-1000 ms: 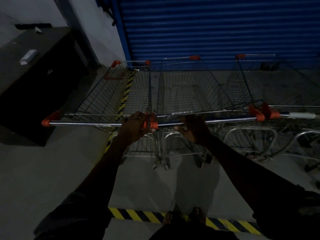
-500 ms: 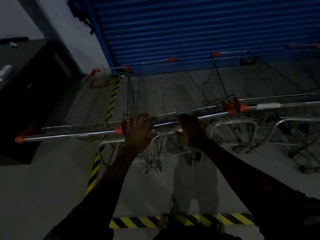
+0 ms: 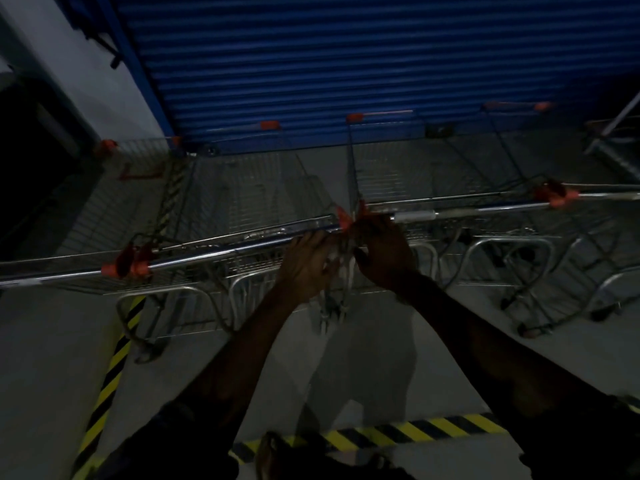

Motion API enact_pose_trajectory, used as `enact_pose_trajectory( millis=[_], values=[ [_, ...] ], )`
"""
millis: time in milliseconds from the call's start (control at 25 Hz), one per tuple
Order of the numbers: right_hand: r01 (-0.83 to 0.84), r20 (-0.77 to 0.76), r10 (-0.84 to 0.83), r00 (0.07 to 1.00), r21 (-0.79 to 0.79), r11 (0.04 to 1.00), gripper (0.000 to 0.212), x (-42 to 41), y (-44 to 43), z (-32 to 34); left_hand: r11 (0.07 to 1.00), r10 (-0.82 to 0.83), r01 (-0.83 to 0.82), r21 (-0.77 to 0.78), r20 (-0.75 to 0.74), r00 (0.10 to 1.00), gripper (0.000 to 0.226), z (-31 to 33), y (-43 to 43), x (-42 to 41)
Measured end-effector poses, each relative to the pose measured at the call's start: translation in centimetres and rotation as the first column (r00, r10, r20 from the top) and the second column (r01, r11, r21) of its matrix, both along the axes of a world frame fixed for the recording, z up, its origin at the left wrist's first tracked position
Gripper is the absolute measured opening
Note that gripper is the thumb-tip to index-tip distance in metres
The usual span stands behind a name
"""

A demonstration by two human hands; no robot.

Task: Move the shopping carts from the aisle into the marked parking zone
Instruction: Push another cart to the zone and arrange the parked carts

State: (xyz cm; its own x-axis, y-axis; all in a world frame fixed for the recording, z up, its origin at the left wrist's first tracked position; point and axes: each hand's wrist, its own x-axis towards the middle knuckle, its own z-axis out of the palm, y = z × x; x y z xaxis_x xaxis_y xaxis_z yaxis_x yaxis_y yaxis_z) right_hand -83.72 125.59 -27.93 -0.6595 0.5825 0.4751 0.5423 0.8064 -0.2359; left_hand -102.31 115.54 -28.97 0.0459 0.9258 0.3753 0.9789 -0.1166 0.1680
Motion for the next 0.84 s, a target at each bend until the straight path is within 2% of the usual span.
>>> enact_pose_trajectory(
  millis=[120, 240, 480, 600, 720, 840],
  values=[
    [0.089, 0.061, -0.084, 0.995, -0.069, 0.994, 0.049, 3.4, 2.2, 0.1, 0.999, -0.005, 0.006, -0.052, 0.018, 1.0, 0.049, 1.1, 2.9, 4.3],
    [0.139, 0.064, -0.135, 0.989, -0.06, 0.988, 0.056, 5.6, 4.2, -0.5, 0.996, -0.054, 0.056, -0.072, 0.03, 0.998, 0.054, 1.3, 6.1, 6.0],
    [0.336, 0.185, -0.322, 0.929, -0.051, 0.94, 0.074, 10.1, 9.9, -2.7, 0.989, -0.117, 0.113, -0.099, -0.041, 0.992, 0.065, -0.3, 13.6, 7.6],
    [0.312, 0.272, -0.287, 0.918, -0.054, 0.948, 0.065, 11.3, 12.8, -3.6, 0.981, -0.014, -0.003, -0.195, -0.088, 0.996, 0.055, -1.4, 15.5, 7.7],
    [0.233, 0.184, -0.217, 0.959, -0.067, 0.97, 0.063, 10.6, 14.9, -4.9, 0.992, 0.02, -0.038, -0.117, -0.15, 0.988, 0.033, -2.4, 15.7, 7.7],
    [0.213, 0.119, -0.2, 0.973, -0.118, 0.97, 0.06, 9.7, 15.4, -5.8, 0.99, 0.07, -0.079, -0.113, -0.089, 0.994, 0.032, -2.7, 15.7, 6.9]
  ],
)
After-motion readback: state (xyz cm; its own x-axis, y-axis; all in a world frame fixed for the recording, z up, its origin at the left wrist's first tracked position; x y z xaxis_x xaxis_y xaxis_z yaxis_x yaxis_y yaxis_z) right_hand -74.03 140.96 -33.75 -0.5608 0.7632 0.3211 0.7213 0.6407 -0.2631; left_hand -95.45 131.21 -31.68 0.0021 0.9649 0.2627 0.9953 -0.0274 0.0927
